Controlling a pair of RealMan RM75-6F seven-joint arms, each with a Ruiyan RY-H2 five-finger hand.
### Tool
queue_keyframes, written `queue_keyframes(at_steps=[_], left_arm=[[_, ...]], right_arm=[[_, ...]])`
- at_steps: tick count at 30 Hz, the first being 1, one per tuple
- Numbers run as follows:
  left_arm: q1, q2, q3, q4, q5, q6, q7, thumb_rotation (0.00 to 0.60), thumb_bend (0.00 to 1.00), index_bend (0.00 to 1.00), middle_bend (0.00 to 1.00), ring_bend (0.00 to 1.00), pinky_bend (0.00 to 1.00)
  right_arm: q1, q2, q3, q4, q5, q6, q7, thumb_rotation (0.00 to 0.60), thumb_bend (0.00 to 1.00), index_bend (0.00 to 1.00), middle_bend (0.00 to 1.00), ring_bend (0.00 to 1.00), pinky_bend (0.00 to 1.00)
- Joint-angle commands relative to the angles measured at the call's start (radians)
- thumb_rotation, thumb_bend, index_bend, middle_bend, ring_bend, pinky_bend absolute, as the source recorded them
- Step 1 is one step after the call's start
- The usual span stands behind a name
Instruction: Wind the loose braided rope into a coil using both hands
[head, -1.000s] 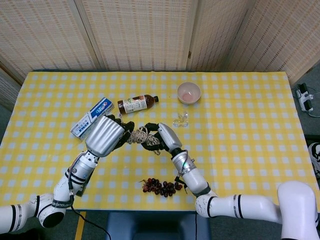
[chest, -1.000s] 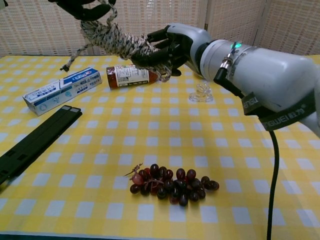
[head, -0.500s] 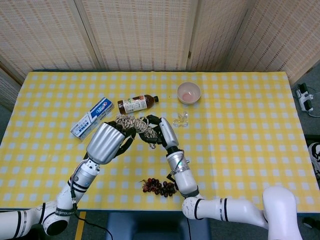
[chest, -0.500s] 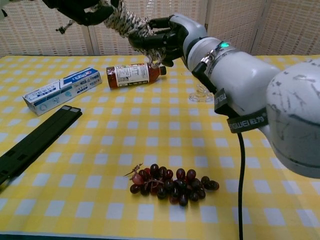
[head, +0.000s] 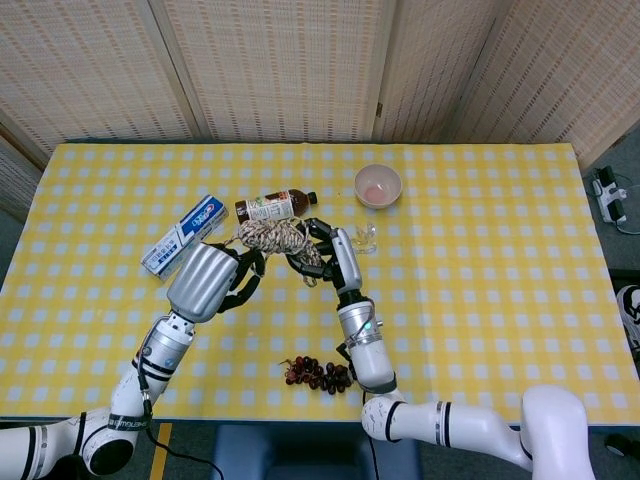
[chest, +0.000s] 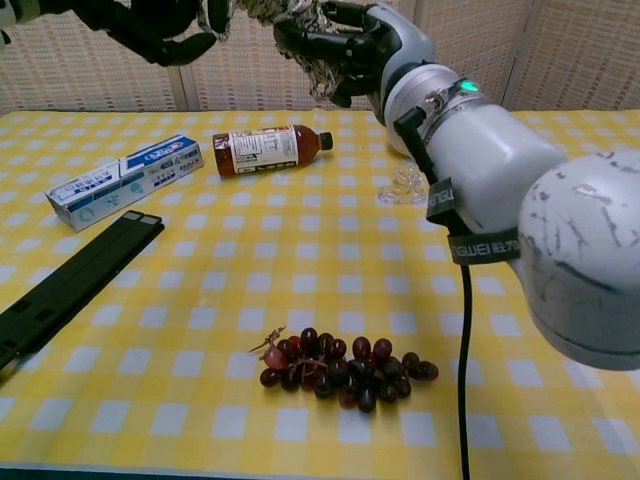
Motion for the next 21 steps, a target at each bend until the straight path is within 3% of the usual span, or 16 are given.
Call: queue_keyframes(at_steps=[1,5,9,17,21], left_arm=[[0.004,0.013,-0.009,-0.009,-0.024,-0.019,-0.033,0.6,0.52,0.6,0.88,0.81,0.77],[0.007,0.025,-0.014,-0.022,-0.038,-0.029,-0.052,0.6,0.51,0.47,0.88,0.81,0.77],[0.009,0.032,-0.019,-0.032,-0.034,-0.025,-0.059,0.6,0.43,0.34,0.88,0.8,0.77],[0.009,0.039,-0.009,-0.028,-0.054,-0.038,-0.03,0.6,0.39,0.26,0.88,0.79,0.77],[0.011,0.049,-0.002,-0.019,-0.087,-0.055,-0.02,0.6,0.39,0.23,0.82,0.74,0.77]], right_arm=[[-0.018,0.001,0.01,0.005,-0.025,-0.013,0.038,0.6,0.66,1.0,0.86,0.99,0.9],[-0.025,0.003,0.018,0.014,-0.036,-0.018,0.052,0.6,0.66,1.0,0.86,0.99,0.9],[-0.027,-0.002,0.023,0.023,-0.041,-0.021,0.054,0.6,0.66,1.0,0.86,0.99,0.9],[-0.043,0.011,0.026,0.017,-0.08,-0.021,0.08,0.6,0.66,1.0,0.86,0.99,0.9],[-0.057,0.034,0.015,0.013,-0.113,-0.015,0.076,0.6,0.66,1.0,0.86,0.99,0.9]])
